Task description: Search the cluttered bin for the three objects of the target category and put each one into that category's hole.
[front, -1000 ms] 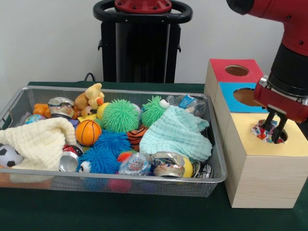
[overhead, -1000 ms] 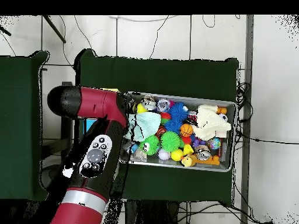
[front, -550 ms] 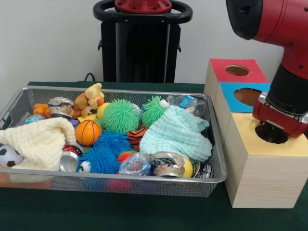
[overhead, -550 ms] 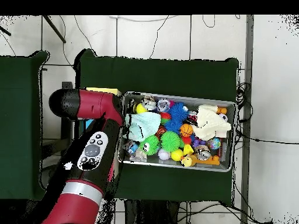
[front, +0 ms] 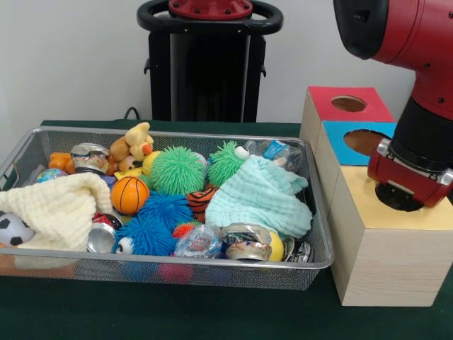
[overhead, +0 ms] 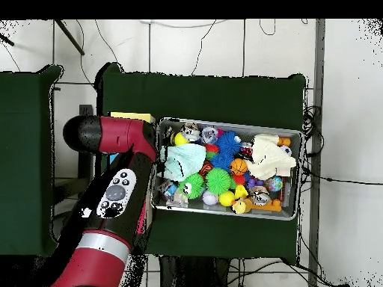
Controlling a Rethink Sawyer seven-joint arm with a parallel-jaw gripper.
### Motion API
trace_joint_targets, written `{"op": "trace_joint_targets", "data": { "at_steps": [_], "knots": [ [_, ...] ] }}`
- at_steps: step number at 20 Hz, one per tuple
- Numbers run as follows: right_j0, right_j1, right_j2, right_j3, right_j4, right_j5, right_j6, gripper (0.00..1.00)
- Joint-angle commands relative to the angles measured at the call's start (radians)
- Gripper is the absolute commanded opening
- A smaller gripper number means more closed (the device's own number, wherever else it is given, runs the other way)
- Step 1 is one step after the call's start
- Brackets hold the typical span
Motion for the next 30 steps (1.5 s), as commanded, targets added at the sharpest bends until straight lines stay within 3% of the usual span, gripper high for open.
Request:
{"op": "trace_joint_targets", "data": {
  "at_steps": [1, 19, 20, 30],
  "knots": [
    [-0.031, 0.109, 0.084, 0.111, -0.081, -0.07, 0.093, 1.0],
    [-0.035, 0.104, 0.092, 0.114, -0.073, -0.049, 0.095, 1.0],
    [-0.035, 0.103, 0.092, 0.116, -0.072, -0.052, 0.097, 0.0],
    [-0.037, 0.096, 0.096, 0.124, -0.077, -0.067, 0.092, 0.0]
  ]
}}
